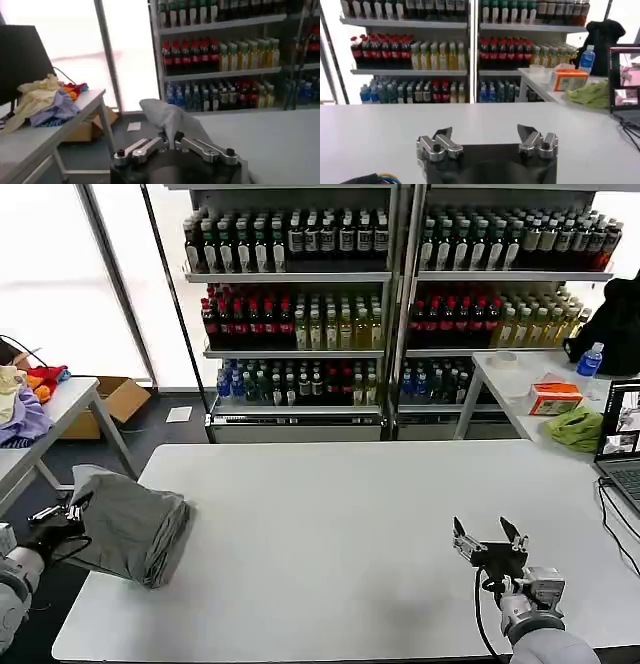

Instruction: Fold and organize the clothes.

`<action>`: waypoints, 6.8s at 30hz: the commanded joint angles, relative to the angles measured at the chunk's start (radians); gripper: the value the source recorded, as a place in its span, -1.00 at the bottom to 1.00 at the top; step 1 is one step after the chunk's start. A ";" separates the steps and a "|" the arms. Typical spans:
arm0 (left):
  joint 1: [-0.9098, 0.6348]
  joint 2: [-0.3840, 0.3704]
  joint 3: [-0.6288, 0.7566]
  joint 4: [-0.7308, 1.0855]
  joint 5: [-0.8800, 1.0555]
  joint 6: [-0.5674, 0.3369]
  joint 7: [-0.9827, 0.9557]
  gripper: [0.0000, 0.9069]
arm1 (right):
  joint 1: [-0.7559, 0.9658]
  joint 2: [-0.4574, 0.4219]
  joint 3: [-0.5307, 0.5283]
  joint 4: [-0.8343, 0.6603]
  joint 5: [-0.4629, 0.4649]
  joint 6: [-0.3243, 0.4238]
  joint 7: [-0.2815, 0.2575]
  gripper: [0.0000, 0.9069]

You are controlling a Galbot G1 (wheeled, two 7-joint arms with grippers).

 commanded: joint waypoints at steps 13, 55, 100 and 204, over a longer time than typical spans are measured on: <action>-0.227 -0.255 0.839 -0.200 0.285 0.067 -0.181 -1.00 | -0.061 0.099 0.034 0.027 -0.089 -0.016 0.002 1.00; -0.228 -0.180 0.509 -0.212 0.042 0.078 -0.321 1.00 | 0.403 -0.004 -0.374 -0.137 0.606 -0.104 0.180 1.00; -0.128 -0.214 0.361 -0.188 0.034 0.078 -0.331 1.00 | 0.692 0.122 -0.721 -0.491 0.658 -0.102 0.202 -1.00; -0.094 -0.297 0.396 -0.258 0.087 0.077 -0.317 1.00 | 0.567 -0.157 -0.389 -0.427 0.083 -0.086 0.072 1.00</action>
